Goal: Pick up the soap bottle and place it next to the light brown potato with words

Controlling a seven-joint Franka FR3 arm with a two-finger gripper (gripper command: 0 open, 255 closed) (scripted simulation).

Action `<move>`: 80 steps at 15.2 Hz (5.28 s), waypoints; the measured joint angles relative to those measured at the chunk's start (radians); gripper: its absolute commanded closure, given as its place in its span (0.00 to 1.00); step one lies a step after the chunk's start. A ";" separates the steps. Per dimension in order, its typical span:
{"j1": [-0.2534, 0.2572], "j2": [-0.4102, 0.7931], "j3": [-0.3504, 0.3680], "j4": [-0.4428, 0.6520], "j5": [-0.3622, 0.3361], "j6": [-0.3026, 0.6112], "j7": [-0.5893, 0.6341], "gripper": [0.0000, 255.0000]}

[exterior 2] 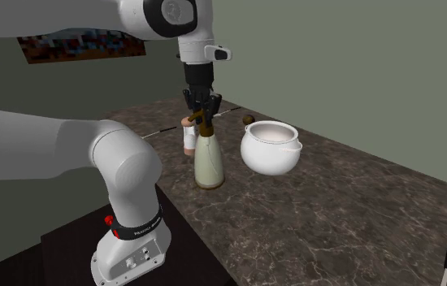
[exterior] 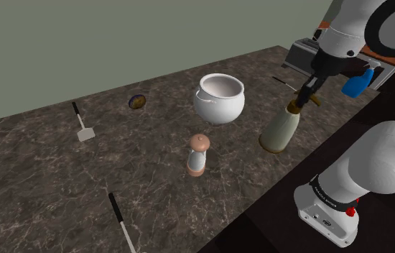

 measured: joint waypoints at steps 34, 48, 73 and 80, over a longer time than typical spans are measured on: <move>-0.004 0.191 0.004 0.561 0.001 -0.369 -0.013 1.00; -0.006 0.321 0.005 0.847 -0.001 -0.526 -0.021 1.00; 0.018 0.971 0.212 1.066 0.019 -0.103 0.228 1.00; 0.055 1.223 0.249 1.266 -0.040 -0.062 0.303 1.00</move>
